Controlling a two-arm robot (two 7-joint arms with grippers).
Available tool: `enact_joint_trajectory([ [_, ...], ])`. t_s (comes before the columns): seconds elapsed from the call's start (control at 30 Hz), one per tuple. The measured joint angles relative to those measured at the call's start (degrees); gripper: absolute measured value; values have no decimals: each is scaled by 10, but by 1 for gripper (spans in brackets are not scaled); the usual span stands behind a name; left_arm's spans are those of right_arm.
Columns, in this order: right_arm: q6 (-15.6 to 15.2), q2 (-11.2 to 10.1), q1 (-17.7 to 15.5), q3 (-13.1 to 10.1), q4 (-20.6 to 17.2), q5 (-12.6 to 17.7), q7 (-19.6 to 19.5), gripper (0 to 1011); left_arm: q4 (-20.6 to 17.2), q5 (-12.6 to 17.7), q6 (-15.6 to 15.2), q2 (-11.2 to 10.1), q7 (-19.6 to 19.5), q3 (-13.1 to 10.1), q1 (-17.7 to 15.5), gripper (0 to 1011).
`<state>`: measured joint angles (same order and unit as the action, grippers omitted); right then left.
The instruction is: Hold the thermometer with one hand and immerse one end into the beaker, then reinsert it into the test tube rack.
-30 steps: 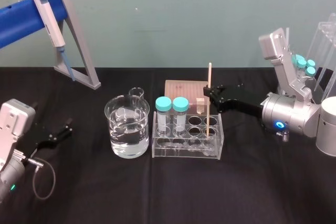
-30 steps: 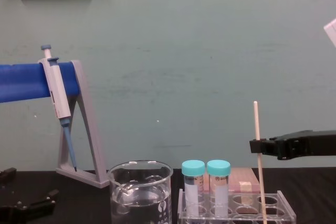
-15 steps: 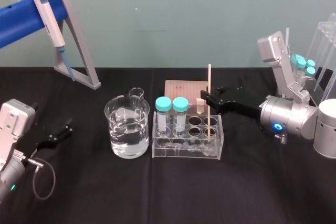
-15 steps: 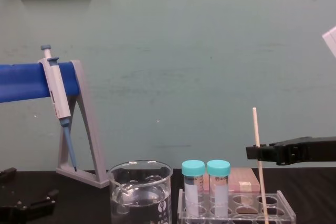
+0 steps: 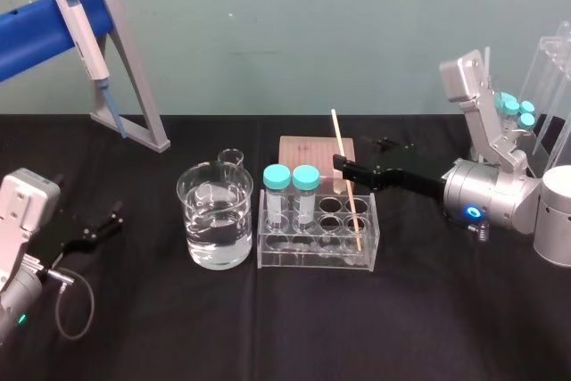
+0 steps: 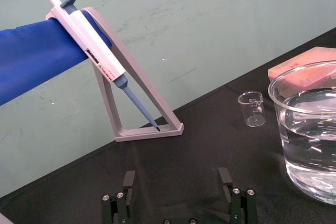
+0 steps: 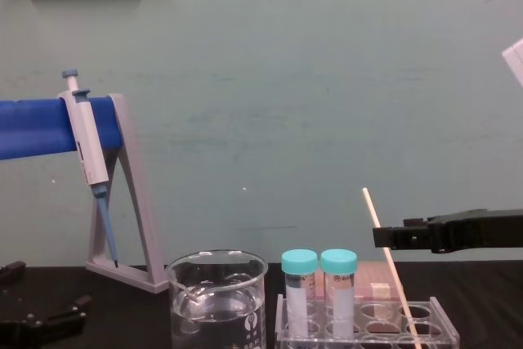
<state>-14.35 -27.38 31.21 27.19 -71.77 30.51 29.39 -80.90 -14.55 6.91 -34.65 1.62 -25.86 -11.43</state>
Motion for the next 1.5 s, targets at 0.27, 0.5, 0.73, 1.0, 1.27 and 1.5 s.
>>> enact_joint_trajectory([
  [0.27,7,-6,-11,-19,-31,-10,-37,890,0,0,0,0,0,0,0,1004],
  [0.5,31,4,-73,-83,-78,-36,-182,1002,0,0,0,0,0,0,0,1004],
  [0.73,87,39,-111,-114,-54,-66,-269,1003,0,0,0,0,0,0,0,1004],
  [1.0,102,69,-114,-103,7,-84,-270,1003,0,0,0,0,0,0,0,1004],
  [1.27,94,82,-113,-96,34,-88,-245,1003,0,0,0,0,0,0,0,1004],
  [1.5,94,81,-113,-96,32,-87,-246,1003,0,0,0,0,0,0,0,1004],
])
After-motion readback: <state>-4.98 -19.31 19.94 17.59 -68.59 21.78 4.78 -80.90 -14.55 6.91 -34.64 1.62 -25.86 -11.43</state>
